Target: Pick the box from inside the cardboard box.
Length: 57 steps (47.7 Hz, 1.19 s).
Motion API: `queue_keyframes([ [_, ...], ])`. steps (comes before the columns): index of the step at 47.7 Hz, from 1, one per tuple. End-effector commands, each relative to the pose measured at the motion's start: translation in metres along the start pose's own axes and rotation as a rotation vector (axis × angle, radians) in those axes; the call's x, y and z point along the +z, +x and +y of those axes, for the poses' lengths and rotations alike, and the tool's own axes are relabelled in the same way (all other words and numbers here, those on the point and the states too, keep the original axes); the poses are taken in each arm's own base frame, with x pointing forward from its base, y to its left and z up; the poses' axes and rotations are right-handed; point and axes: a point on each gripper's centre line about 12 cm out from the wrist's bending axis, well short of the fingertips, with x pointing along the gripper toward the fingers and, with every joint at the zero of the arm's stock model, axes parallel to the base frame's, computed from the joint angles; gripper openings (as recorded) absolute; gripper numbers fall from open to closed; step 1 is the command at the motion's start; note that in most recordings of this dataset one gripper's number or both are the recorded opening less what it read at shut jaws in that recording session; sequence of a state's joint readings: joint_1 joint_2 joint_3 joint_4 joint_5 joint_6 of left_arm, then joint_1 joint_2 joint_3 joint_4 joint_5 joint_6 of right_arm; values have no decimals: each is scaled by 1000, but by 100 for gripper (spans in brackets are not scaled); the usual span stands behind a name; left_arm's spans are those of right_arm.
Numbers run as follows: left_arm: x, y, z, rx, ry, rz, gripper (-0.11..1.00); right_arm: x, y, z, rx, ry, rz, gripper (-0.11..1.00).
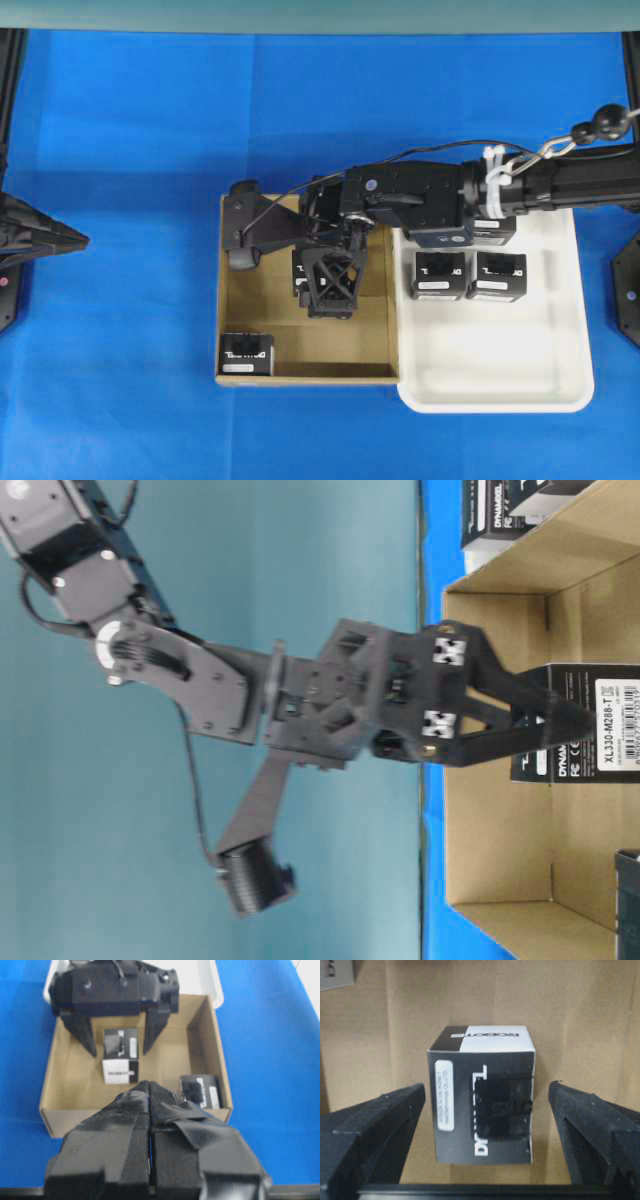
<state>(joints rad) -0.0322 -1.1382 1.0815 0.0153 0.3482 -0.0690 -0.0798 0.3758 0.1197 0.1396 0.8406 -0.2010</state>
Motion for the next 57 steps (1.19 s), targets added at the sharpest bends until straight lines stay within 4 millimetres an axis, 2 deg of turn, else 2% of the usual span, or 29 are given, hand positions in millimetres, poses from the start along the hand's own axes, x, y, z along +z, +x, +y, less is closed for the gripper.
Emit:
queue_keyframes([
  [1,9,0,0,-1,0,-18,-7,-2,9,2,2,-3,3,99],
  [25,9,0,0,0,1,-15,-7,-4,15,4,-4,9,-22,97],
  [28,9,0,0,0,1,-15,-7,-4,15,6,-3,9,-21,92],
  [35,9,0,0,0,0,-14,-7,-3,15,8,1,10,-21,63],
  [47,8,0,0,0,1,-12,-7,-2,12,9,2,14,-23,62],
  [53,9,0,0,0,0,-14,-7,6,-9,9,9,19,-46,62],
  [57,9,0,0,0,1,-15,-7,12,-36,8,22,31,-57,62],
])
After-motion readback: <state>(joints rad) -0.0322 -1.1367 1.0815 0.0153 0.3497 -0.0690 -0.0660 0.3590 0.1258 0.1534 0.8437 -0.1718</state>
